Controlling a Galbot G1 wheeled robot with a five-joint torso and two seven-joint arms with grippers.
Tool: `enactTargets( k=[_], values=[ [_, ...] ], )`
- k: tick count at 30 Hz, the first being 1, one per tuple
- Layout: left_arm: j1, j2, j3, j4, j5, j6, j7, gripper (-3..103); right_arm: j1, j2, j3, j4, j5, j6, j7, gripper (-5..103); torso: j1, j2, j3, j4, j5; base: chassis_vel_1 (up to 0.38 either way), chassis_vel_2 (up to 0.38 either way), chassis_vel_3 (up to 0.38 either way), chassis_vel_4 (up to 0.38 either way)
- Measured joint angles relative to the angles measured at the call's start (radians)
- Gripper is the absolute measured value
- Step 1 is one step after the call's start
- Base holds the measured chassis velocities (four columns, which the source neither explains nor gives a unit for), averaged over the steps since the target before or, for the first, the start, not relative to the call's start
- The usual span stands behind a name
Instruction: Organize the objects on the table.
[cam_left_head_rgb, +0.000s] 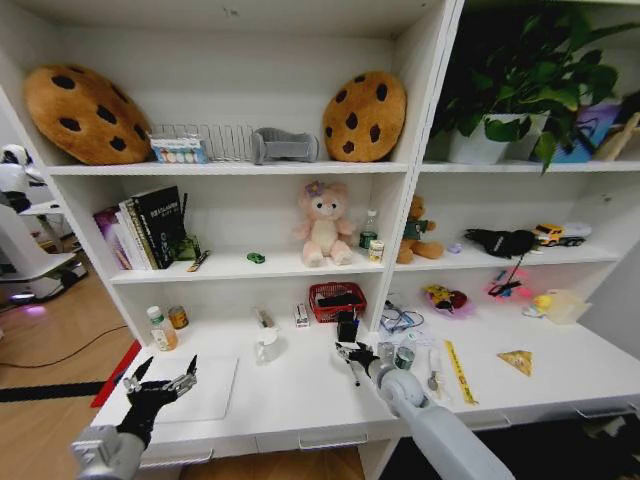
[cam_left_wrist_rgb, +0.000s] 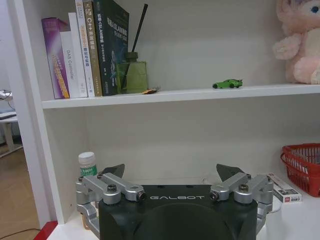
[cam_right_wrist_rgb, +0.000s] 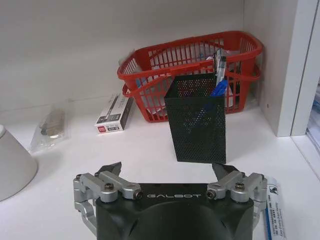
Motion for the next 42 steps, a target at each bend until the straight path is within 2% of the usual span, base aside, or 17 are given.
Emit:
enactTargets(
  k=[8, 15, 17, 20, 23, 25, 27, 28, 31, 32, 34, 35, 37, 38, 40, 41, 42],
  values=[
    [-0.007, -0.002, 0.004, 0.010, -0.002, 0.000, -0.002, 100, 0.058, 0.025, -0.067, -0.070, 0.001, -0.017, 0.019, 100, 0.000, 0.000, 0.000, 0.0002, 0.0000, 0.000, 0.000, 0.000, 0.000],
    [-0.014, -0.004, 0.006, 0.019, -0.005, -0.001, -0.002, 100, 0.048, 0.014, -0.074, -0.054, 0.013, -0.030, 0.044, 100, 0.000, 0.000, 0.000, -0.0001, 0.0000, 0.000, 0.000, 0.000, 0.000],
    [-0.015, -0.006, 0.008, 0.019, -0.004, -0.001, -0.002, 100, 0.043, 0.013, -0.073, -0.052, 0.014, -0.031, 0.044, 103, 0.000, 0.000, 0.000, 0.0000, 0.0000, 0.000, 0.000, 0.000, 0.000],
    [-0.015, -0.009, 0.011, 0.020, -0.003, -0.001, -0.002, 100, 0.037, 0.014, -0.070, -0.056, 0.014, -0.031, 0.044, 100, 0.000, 0.000, 0.000, 0.0000, 0.0000, 0.000, 0.000, 0.000, 0.000],
    [-0.012, -0.011, 0.012, 0.020, 0.000, -0.001, -0.002, 100, 0.036, 0.027, -0.066, -0.071, 0.011, -0.031, 0.044, 85, 0.000, 0.000, 0.000, 0.0000, 0.0001, 0.000, 0.000, 0.000, 0.000],
    [-0.011, -0.011, 0.013, 0.020, 0.000, -0.001, -0.002, 100, 0.036, 0.031, -0.066, -0.075, 0.010, -0.031, 0.044, 85, 0.000, 0.000, 0.000, 0.0000, 0.0001, 0.000, 0.000, 0.000, 0.000],
    [-0.011, -0.011, 0.014, 0.020, 0.001, -0.001, -0.002, 100, 0.039, 0.034, -0.066, -0.085, 0.008, -0.029, 0.043, 74, 0.000, 0.000, 0.000, 0.0002, -0.0001, 0.000, 0.000, 0.000, 0.000],
    [-0.011, -0.011, 0.014, 0.020, 0.001, -0.001, -0.002, 100, 0.039, 0.034, -0.066, -0.085, 0.008, -0.029, 0.043, 74, 0.000, 0.000, 0.000, 0.0002, -0.0001, 0.000, 0.000, 0.000, 0.000],
    [-0.013, -0.012, 0.015, 0.024, 0.004, -0.003, -0.004, 100, 0.049, 0.036, -0.073, -0.100, 0.005, -0.024, 0.054, 57, 0.000, 0.000, 0.000, 0.0001, -0.0001, 0.000, 0.000, 0.000, 0.000],
    [-0.013, -0.012, 0.015, 0.024, 0.004, -0.003, -0.004, 100, 0.049, 0.036, -0.073, -0.100, 0.005, -0.024, 0.054, 57, 0.000, 0.000, 0.000, 0.0001, -0.0001, 0.000, 0.000, 0.000, 0.000],
    [-0.014, -0.013, 0.015, 0.025, 0.005, -0.004, -0.005, 100, 0.051, 0.028, -0.078, -0.099, 0.007, -0.025, 0.059, 46, 0.000, 0.000, 0.000, 0.0001, 0.0000, 0.000, 0.000, 0.000, 0.000],
    [-0.015, -0.014, 0.015, 0.026, 0.005, -0.004, -0.006, 100, 0.051, 0.022, -0.082, -0.096, 0.009, -0.028, 0.061, 46, 0.000, 0.000, 0.000, 0.0001, -0.0001, 0.000, 0.000, 0.000, 0.000],
    [-0.016, -0.017, 0.015, 0.027, 0.005, -0.005, -0.007, 100, 0.047, 0.011, -0.088, -0.086, 0.013, -0.034, 0.064, 35, 0.000, 0.000, 0.000, 0.0001, 0.0000, 0.000, 0.000, 0.000, 0.000],
    [-0.016, -0.017, 0.015, 0.027, 0.005, -0.005, -0.007, 100, 0.047, 0.011, -0.088, -0.086, 0.013, -0.034, 0.064, 35, 0.000, 0.000, 0.000, 0.0001, 0.0000, 0.000, 0.000, 0.000, 0.000],
    [-0.017, -0.019, 0.016, 0.029, 0.006, -0.006, -0.008, 100, 0.043, 0.004, -0.093, -0.079, 0.016, -0.037, 0.068, 25, 0.000, 0.000, 0.000, 0.0000, 0.0000, 0.000, 0.000, 0.000, 0.000],
    [-0.017, -0.019, 0.016, 0.029, 0.006, -0.006, -0.008, 100, 0.043, 0.004, -0.093, -0.079, 0.016, -0.037, 0.068, 25, 0.000, 0.000, 0.000, 0.0000, 0.0000, 0.000, 0.000, 0.000, 0.000],
    [-0.017, -0.020, 0.017, 0.030, 0.006, -0.006, -0.008, 100, 0.041, 0.003, -0.093, -0.077, 0.017, -0.038, 0.070, 19, 0.000, 0.000, 0.000, 0.0000, 0.0000, 0.000, 0.000, 0.000, 0.000]
  ],
)
